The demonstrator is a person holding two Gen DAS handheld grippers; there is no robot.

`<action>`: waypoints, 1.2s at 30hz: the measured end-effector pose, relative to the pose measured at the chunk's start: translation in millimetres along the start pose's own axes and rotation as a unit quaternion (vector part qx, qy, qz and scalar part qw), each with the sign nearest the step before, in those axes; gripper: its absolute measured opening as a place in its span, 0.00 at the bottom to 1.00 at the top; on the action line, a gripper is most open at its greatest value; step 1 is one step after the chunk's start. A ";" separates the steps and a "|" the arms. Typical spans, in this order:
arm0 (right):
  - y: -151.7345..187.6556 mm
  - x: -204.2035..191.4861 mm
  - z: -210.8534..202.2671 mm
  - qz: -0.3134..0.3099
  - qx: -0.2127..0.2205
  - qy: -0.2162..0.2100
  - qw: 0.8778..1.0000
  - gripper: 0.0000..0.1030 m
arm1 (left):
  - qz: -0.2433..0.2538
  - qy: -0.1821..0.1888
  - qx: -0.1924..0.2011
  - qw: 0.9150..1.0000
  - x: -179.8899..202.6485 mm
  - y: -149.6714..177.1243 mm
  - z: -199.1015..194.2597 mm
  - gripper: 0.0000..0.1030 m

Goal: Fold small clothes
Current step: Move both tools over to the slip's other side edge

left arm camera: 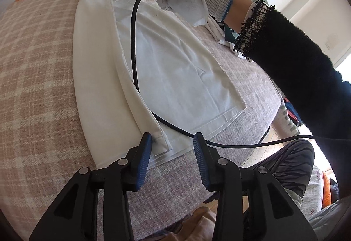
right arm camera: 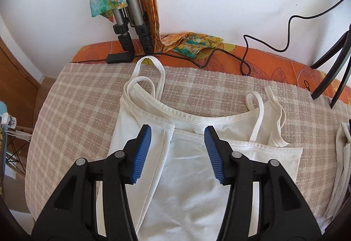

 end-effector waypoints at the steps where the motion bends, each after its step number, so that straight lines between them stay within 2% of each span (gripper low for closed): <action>1: 1.6 3.7 -8.6 0.008 0.006 -0.007 1.000 0.52 | 0.006 0.001 0.002 1.000 3.7 1.3 -0.4 0.37; 5: 11.3 23.9 -47.5 0.033 0.032 -0.027 0.999 0.52 | 0.026 -0.005 0.006 1.000 13.7 8.3 2.0 0.37; 10: 31.0 54.1 -101.2 0.059 0.064 -0.045 0.995 0.58 | 0.028 -0.014 0.031 0.999 9.3 11.6 2.0 0.37; 16: 71.1 99.3 -152.1 0.087 0.082 -0.043 0.992 0.58 | 0.027 -0.049 0.036 0.998 11.1 9.4 8.7 0.38; 20: 110.3 123.7 -165.7 0.094 0.074 -0.038 0.992 0.58 | 0.039 -0.076 0.037 0.996 18.2 6.6 13.3 0.40; 25: 150.5 149.1 -171.6 0.122 0.077 -0.067 0.987 0.58 | 0.055 -0.057 0.038 0.996 50.7 7.6 26.4 0.40; 28: 172.8 161.1 -174.3 0.132 0.065 -0.062 0.987 0.58 | 0.078 -0.052 0.035 0.995 75.8 4.6 32.9 0.40; 33: 212.8 164.2 -189.1 0.135 0.056 -0.062 0.987 0.58 | 0.098 -0.045 0.028 0.994 100.8 -20.6 39.2 0.40; 36: 240.8 159.6 -200.2 0.146 0.046 -0.060 0.986 0.58 | 0.090 -0.048 0.024 0.994 104.2 -45.2 40.5 0.40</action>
Point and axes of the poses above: each gripper's, at about its wrist camera, not at the fingertips, and z roughly the way its jaws point, x to its right, y to its underside, the point moved 10 cm from there along z, roughly the way its jaws point, and after that the axes turned 11 degrees about -z, right-handed, at the moved point
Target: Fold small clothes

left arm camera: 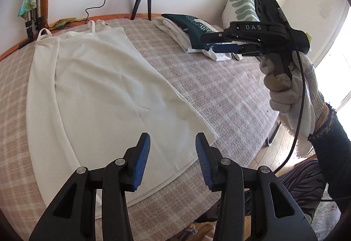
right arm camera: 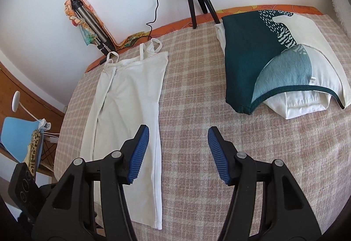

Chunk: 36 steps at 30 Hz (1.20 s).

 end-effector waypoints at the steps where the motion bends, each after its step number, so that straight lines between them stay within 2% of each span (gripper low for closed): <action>1: 11.1 -2.9 -3.9 0.002 -0.005 -0.001 1.000 0.58 | -0.005 0.002 -0.002 1.000 -2.2 -10.0 1.1 0.40; 5: 55.1 -19.9 -16.8 0.002 -0.025 0.006 1.000 0.55 | -0.021 -0.015 -0.010 1.000 -17.1 -56.8 12.4 0.40; 9: 91.2 -41.8 -25.6 -0.004 -0.035 0.014 0.999 0.54 | -0.012 -0.060 -0.015 0.998 -32.8 -106.6 32.7 0.40; 11: 104.3 -50.1 -24.8 0.004 -0.041 0.011 0.999 0.54 | -0.026 -0.075 -0.021 0.997 -40.8 -127.9 47.1 0.43; 13: 114.3 -54.3 -20.9 0.012 -0.046 0.017 0.999 0.54 | -0.043 -0.079 -0.026 0.996 -46.3 -145.7 61.6 0.49; 16: 124.7 -54.3 -10.9 0.014 -0.058 0.032 0.998 0.52 | -0.059 -0.091 -0.033 0.994 -50.9 -170.7 86.9 0.50; 20: 131.1 -53.2 -0.1 0.021 -0.069 0.025 0.997 0.48 | -0.069 -0.112 -0.034 0.991 -57.2 -200.4 119.1 0.50; 23: 135.3 -55.9 7.5 0.020 -0.081 0.016 0.996 0.46 | -0.070 -0.135 -0.034 0.988 -64.0 -216.3 141.3 0.50; 28: 136.8 -57.2 12.1 0.008 -0.088 0.027 0.996 0.45 | -0.053 -0.163 -0.029 0.985 -65.8 -234.3 172.0 0.50; 33: 139.5 -48.4 15.2 0.029 -0.096 0.025 0.995 0.42 | -0.040 -0.206 -0.037 0.977 -78.4 -234.6 193.0 0.50; 36: 140.7 -49.2 15.4 0.025 -0.096 0.025 0.995 0.41 | -0.045 -0.213 -0.038 0.975 -89.0 -232.4 197.9 0.49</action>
Point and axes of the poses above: each gripper's, at about its wrist camera, not at the fingertips, and z roughly the way its jaws point, x to its right, y to its underside, the point moved 10 cm from there along z, roughly the way its jaws point, and after that the axes turned 11 degrees about -z, right-handed, at the moved point
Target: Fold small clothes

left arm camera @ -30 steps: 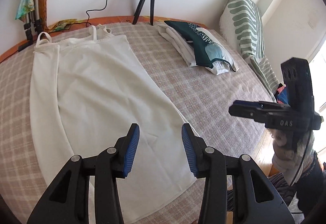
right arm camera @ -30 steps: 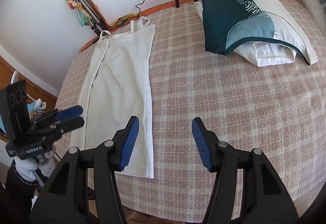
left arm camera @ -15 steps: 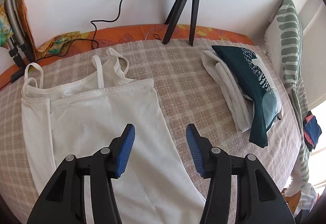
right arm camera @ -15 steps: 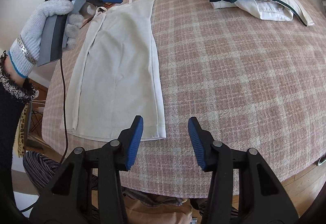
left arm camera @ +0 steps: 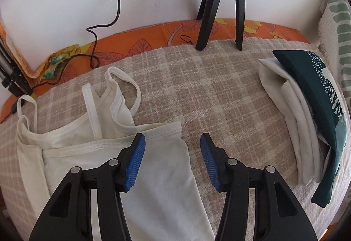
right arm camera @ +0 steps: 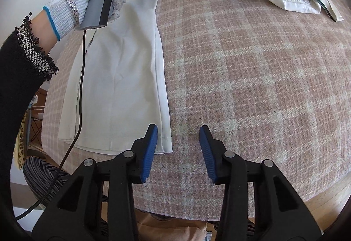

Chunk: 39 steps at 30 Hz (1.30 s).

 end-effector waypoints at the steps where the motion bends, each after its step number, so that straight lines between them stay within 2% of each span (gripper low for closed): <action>1: 0.5 -1.4 0.2 -0.004 0.000 0.001 1.000 0.41 | 0.000 -0.001 0.002 1.000 -1.3 -0.1 2.0 0.47; 7: -3.6 -8.3 6.8 -0.021 -0.004 0.014 1.000 0.36 | 0.037 -0.018 0.030 0.999 -2.2 -2.9 5.7 0.24; 9: -6.1 -11.6 8.9 -0.028 -0.003 0.019 0.999 0.31 | 0.039 -0.010 0.031 0.999 -1.9 -2.6 3.7 0.13; 11: -6.4 -15.1 10.1 -0.035 -0.003 0.026 0.999 0.29 | 0.038 -0.001 0.029 0.999 0.0 -2.9 2.7 0.08; 13: -5.4 -20.3 13.7 -0.046 -0.003 0.029 0.999 0.15 | 0.041 0.002 0.032 0.999 1.0 -1.3 3.6 0.07; 16: -4.4 -28.8 13.8 -0.057 -0.001 0.031 0.998 0.07 | 0.033 0.013 0.036 0.999 -3.3 -1.3 -0.5 0.06; 23: -17.6 -40.4 -7.8 -0.063 0.040 0.009 0.997 0.06 | 0.018 0.043 0.052 0.998 -18.8 -9.5 -26.4 0.05; 29: -23.9 -52.9 -14.7 -0.064 0.059 0.004 0.996 0.06 | 0.013 0.049 0.065 0.997 -36.7 -16.6 -42.2 0.05; 33: -25.7 -75.1 -18.9 -0.084 0.068 -0.011 0.994 0.06 | -0.001 0.057 0.071 0.996 -54.4 -17.5 -51.6 0.05; 39: -25.1 -124.2 -14.9 -0.137 0.071 -0.029 0.988 0.06 | -0.002 0.050 0.081 0.995 -82.6 -11.6 -61.5 0.05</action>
Point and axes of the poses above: each gripper's, at about its wrist camera, not at the fingertips, and z roughly the way its jaws point, x to its right, y to its underside, the point moved 10 cm from there along z, roughly the way its jaws point, and after that the axes turned 11 degrees about -z, right-handed, at the moved point
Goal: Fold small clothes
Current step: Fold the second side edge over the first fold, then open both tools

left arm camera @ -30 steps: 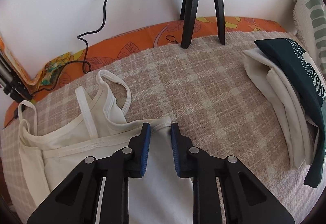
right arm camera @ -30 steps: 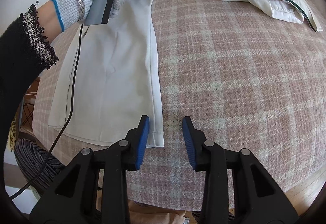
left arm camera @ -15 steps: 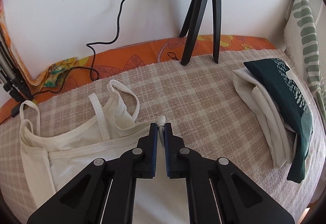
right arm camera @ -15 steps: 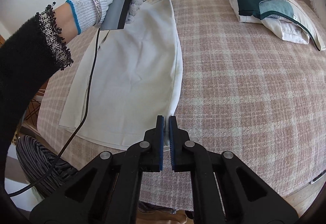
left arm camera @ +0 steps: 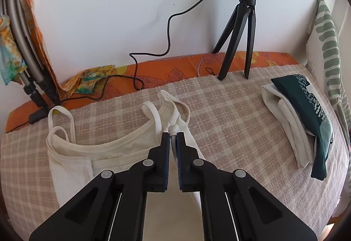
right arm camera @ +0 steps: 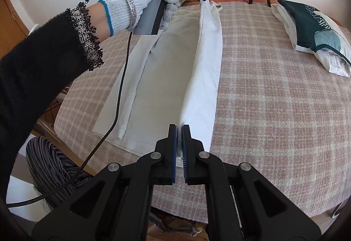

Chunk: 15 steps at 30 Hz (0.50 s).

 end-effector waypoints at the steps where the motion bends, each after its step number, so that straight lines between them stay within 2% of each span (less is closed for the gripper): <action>1: -2.0 -7.5 4.1 -0.008 -0.003 -0.004 1.000 0.06 | -0.003 0.000 0.000 1.000 -5.5 0.9 -1.6 0.05; 8: -14.3 -46.7 34.4 -0.053 -0.022 -0.020 0.998 0.06 | -0.008 -0.013 -0.001 1.000 -37.0 12.4 -0.1 0.05; 15: -3.7 -46.3 63.1 -0.065 -0.061 -0.020 0.996 0.06 | -0.006 -0.024 -0.008 1.000 -53.6 28.6 15.4 0.05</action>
Point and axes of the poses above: each gripper's, at about its wrist camera, not at the fingertips, and z roughly the way its jaws point, x to its right, y to its underside, the point moved 10 cm from there along z, roughly the way its jaws point, and after that the axes turned 11 degrees about -z, right-handed, at the moved point
